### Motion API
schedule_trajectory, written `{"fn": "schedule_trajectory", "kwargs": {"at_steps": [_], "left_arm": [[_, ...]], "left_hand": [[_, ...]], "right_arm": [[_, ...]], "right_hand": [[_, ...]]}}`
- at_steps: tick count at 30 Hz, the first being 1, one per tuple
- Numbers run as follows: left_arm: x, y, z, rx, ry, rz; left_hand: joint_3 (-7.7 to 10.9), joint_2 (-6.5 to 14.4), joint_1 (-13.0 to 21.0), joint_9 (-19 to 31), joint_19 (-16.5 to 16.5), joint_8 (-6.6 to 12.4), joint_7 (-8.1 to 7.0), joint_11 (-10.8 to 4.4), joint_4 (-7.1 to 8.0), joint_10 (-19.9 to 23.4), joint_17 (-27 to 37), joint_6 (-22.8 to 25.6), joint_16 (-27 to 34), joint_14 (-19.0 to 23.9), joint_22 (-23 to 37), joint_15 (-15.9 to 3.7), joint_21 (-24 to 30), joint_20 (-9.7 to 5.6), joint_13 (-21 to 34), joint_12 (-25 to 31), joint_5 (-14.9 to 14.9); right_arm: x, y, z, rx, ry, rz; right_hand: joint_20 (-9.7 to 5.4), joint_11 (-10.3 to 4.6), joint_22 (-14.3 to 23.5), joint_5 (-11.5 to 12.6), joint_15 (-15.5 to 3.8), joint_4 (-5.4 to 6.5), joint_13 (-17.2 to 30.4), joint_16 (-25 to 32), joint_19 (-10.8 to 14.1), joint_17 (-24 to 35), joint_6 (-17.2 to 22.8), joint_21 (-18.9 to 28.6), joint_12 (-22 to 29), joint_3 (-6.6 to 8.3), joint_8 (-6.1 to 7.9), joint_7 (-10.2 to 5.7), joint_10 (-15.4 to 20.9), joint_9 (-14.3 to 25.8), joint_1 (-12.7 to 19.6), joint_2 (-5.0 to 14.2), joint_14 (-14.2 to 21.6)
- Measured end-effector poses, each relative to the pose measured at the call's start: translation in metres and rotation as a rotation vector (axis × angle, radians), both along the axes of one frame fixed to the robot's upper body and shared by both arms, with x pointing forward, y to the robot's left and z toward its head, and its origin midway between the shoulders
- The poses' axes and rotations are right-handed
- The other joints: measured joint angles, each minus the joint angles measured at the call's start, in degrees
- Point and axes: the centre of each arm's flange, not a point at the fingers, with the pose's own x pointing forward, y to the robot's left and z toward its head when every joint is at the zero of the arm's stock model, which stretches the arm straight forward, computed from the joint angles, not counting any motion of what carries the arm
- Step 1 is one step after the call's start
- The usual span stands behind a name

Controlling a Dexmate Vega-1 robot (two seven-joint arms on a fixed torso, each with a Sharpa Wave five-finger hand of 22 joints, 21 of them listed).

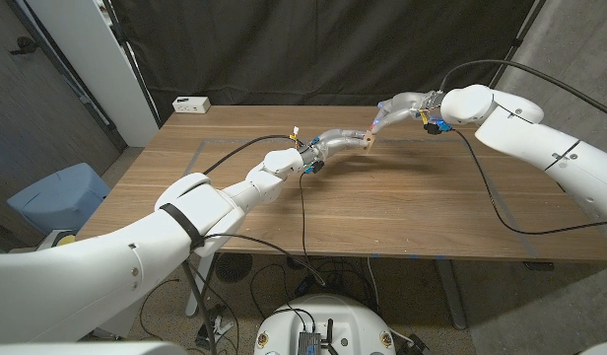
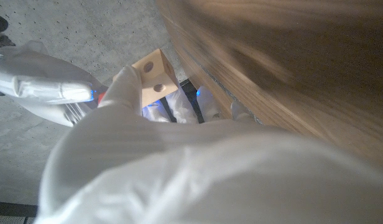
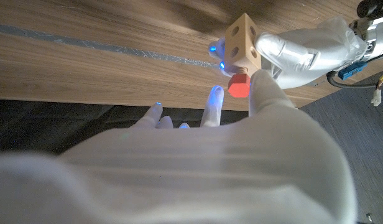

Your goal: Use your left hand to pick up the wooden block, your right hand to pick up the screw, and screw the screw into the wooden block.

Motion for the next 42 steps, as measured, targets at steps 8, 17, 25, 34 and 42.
{"fn": "schedule_trajectory", "kwargs": {"at_steps": [8, 17, 25, 34, 42], "left_arm": [[0.0015, -0.0002, 0.0005, 0.003, 0.009, 0.008], [0.0030, 0.0000, 0.0016, 0.006, 0.017, 0.016], [0.0038, 0.0002, 0.0021, 0.007, 0.021, 0.020], [0.0040, -0.0003, 0.0020, 0.010, 0.023, 0.022], [0.0042, -0.0005, 0.0021, 0.011, 0.024, 0.023]], "left_hand": [[-0.03, 0.0, 0.0, 0.0, 0.0, 0.00, -0.01, 0.00, -0.01, 0.0, 0.0, 0.0, 0.0, 0.0, 0.0, 0.00, 0.0, 0.00, 0.0, 0.0, 0.0], [-0.21, 0.0, 0.0, -0.3, 0.0, 0.00, -0.07, 0.00, 0.13, 0.0, 0.2, 0.1, 0.0, 0.0, 0.0, 0.00, 0.0, 0.00, -0.3, 0.0, 0.0], [-0.22, -0.2, 0.2, -0.3, 0.0, 0.00, -0.07, 0.00, 0.12, 0.0, 0.2, 0.1, 0.0, 0.0, 0.0, 0.00, 0.0, 0.00, -0.6, 0.0, 0.0], [-0.29, -0.1, 0.1, -0.3, 0.0, 0.00, -0.07, 0.00, 0.05, 0.0, 0.2, 0.0, 0.0, 0.0, 0.0, 0.00, 0.0, 0.00, -0.5, 0.0, 0.0], [-0.35, 0.0, 0.0, -0.2, 0.0, 0.00, 0.00, 0.00, -0.01, 0.0, 0.2, -0.1, 0.0, 0.0, 0.0, 0.00, 0.0, 0.00, -0.6, 0.0, 0.0]], "right_arm": [[0.0017, -0.0006, -0.0007, 0.007, -0.007, -0.006], [0.0033, -0.0014, -0.0009, 0.013, -0.014, -0.014], [0.0052, -0.0007, -0.0025, 0.017, -0.016, -0.020], [0.0074, 0.0007, -0.0043, 0.019, -0.014, -0.023], [0.0093, 0.0022, -0.0024, 0.019, -0.016, -0.022]], "right_hand": [[-0.48, -0.81, 0.0, -0.3, -0.50, 0.23, 0.0, 0.0, 0.9, 0.0, 2.3, 0.4, 0.5, 0.71, 1.13, -0.57, 1.4, -0.5, 1.4, 0.18, 0.7], [-0.98, -1.42, 0.0, -0.3, -0.97, 0.15, 0.0, 0.3, 2.0, 0.0, 4.4, 0.4, 0.5, 1.26, 1.84, -0.95, 2.6, -0.8, 2.7, 0.11, 1.8], [-0.99, -1.53, 0.0, -0.8, -1.06, 0.04, 0.0, 0.3, 2.6, -0.1, 4.7, 0.4, 0.5, 1.61, 2.05, -1.08, 3.2, -0.9, 3.3, 0.11, 2.3], [-0.98, -1.33, 0.0, -1.1, -0.97, 0.12, 0.0, 0.3, 2.6, -0.1, 4.3, 0.4, 0.5, 1.69, 2.05, -0.64, 3.4, -1.1, 3.3, 0.11, 2.4], [-0.98, -1.10, 0.0, -1.3, -0.97, 0.37, 0.0, 0.3, 2.6, -0.1, 3.2, 0.4, 0.5, 1.45, 1.59, -0.67, 3.1, -1.3, 3.3, 0.11, 2.4]]}}
